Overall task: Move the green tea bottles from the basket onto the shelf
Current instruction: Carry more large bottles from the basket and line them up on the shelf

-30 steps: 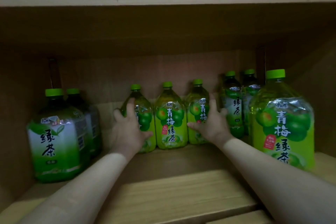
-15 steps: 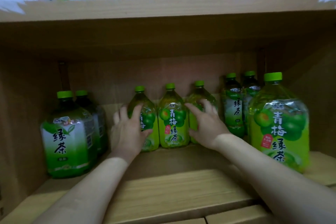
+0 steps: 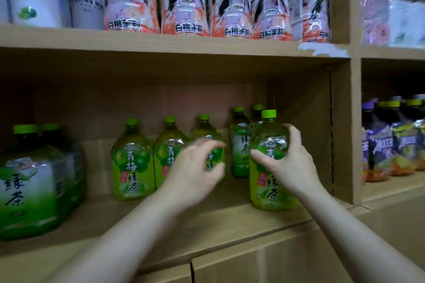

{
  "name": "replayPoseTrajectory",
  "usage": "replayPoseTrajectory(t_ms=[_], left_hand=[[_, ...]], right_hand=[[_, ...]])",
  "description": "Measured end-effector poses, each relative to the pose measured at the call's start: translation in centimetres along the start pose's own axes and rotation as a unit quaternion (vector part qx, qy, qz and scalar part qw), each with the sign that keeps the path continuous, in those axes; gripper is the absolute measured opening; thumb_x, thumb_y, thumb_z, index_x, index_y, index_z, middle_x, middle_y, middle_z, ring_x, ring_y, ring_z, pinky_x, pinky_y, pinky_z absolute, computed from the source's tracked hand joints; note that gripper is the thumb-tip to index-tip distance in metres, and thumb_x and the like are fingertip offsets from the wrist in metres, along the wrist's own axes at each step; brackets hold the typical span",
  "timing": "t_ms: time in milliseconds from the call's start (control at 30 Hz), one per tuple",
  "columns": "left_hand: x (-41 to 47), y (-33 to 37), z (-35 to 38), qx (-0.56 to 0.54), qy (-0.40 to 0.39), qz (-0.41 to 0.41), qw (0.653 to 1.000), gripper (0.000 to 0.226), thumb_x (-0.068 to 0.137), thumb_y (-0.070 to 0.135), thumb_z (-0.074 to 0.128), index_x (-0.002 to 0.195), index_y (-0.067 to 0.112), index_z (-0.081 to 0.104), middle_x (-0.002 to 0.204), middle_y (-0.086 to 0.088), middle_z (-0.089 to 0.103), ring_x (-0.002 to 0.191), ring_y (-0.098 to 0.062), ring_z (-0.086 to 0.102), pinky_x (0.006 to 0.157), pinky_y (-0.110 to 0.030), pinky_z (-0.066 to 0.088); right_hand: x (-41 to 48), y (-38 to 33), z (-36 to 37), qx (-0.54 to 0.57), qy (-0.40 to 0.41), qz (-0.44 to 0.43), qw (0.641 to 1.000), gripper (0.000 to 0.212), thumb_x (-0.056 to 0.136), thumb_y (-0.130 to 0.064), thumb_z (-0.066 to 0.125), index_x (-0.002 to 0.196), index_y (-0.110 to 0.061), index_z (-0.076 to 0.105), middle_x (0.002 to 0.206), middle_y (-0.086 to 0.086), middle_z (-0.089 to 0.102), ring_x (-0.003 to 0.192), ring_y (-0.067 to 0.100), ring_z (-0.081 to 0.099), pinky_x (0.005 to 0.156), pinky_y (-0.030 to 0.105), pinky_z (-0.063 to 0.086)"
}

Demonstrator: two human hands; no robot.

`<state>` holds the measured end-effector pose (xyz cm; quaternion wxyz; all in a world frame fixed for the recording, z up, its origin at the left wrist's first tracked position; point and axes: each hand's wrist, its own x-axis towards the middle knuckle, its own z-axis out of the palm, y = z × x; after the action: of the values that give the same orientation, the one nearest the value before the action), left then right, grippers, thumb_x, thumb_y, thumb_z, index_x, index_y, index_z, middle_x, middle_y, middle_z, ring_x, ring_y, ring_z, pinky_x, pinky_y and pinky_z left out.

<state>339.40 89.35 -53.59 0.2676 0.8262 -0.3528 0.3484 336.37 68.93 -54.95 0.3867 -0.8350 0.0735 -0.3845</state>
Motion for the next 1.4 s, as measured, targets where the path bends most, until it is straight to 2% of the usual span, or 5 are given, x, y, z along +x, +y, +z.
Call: replayPoseTrajectory(t_ms=[233,600,1000,1267,1400], left_hand=[[-0.2,3.6,5.6,-0.190,-0.138,-0.174,0.956,0.117,0.070,0.039,0.080,0.150,0.028,-0.005,0.142,0.007,0.042,0.132,-0.015,0.041,0.107,-0.029,0.036],[-5.5,-2.7,-3.4,-0.150,-0.047,-0.249,0.956,0.121,0.052,0.041,0.090,0.146,0.032,0.014,0.131,0.017,0.050,0.121,-0.004,0.046,0.105,-0.024,0.036],[-7.2,-10.6,-6.9,-0.141,0.053,-0.306,0.940,0.099,0.057,0.021,0.090,0.139,0.026,0.035,0.107,0.012,0.065,0.095,-0.007,0.066,0.085,-0.027,0.054],[-6.5,-13.4,-6.7,-0.114,0.068,-0.317,0.939,0.096,0.061,0.019,0.087,0.138,0.030,0.030,0.113,0.007,0.063,0.102,-0.015,0.062,0.092,-0.031,0.049],[-6.7,-14.6,-6.3,-0.137,0.063,-0.323,0.934,0.090,0.057,0.025,0.083,0.130,0.038,0.030,0.112,0.007,0.064,0.100,-0.012,0.063,0.092,-0.036,0.052]], right_hand=[[-0.7,-0.8,-0.6,0.025,-0.040,-0.043,0.998,0.100,0.053,-0.073,0.072,0.136,-0.035,0.034,0.121,0.000,0.063,0.109,0.024,0.062,0.092,0.038,0.051],[-4.6,-7.2,5.3,0.109,-0.129,-0.161,0.972,0.085,0.051,-0.076,0.063,0.118,-0.035,0.030,0.110,-0.002,0.062,0.097,0.025,0.064,0.084,0.039,0.051],[-4.7,-12.6,14.6,0.131,-0.252,-0.045,0.958,0.079,0.079,-0.053,0.068,0.141,-0.028,0.026,0.137,0.010,0.053,0.122,0.032,0.053,0.099,0.037,0.044],[-5.4,-12.0,17.8,0.137,-0.226,-0.032,0.964,0.031,0.082,-0.023,0.069,0.093,-0.021,0.041,0.084,0.000,0.055,0.074,0.023,0.053,0.068,0.033,0.045],[-5.4,-11.3,18.2,0.289,-0.253,0.030,0.923,0.023,0.079,-0.014,0.070,0.079,-0.025,0.050,0.080,-0.004,0.058,0.072,0.018,0.054,0.076,0.051,0.056]])
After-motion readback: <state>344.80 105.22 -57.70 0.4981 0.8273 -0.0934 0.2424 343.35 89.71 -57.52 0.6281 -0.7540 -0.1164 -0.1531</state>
